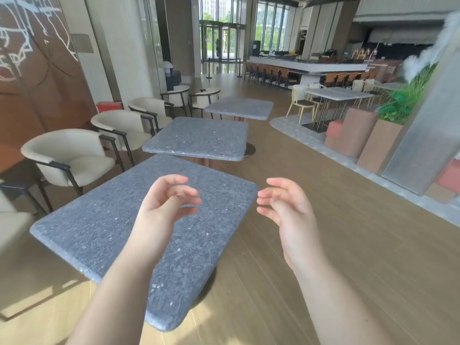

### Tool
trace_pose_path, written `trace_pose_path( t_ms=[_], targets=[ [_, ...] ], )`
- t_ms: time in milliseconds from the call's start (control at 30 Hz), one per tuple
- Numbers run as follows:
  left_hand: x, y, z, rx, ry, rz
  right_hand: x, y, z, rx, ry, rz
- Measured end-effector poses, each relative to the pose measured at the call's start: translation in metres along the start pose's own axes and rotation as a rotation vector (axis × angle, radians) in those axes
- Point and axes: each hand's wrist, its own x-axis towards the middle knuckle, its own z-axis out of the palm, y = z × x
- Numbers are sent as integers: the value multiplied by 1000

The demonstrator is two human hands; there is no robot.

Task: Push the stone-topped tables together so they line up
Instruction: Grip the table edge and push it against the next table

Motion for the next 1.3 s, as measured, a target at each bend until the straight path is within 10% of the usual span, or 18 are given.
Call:
trace_pose_path(
  t_ms=[967, 1300],
  targets=[
    [234, -224, 95, 120, -97, -314, 265, 190, -104, -285, 22, 318],
    [320, -318, 232, 69, 187, -375, 404, 255, -195, -145, -24, 415]
  ],
)
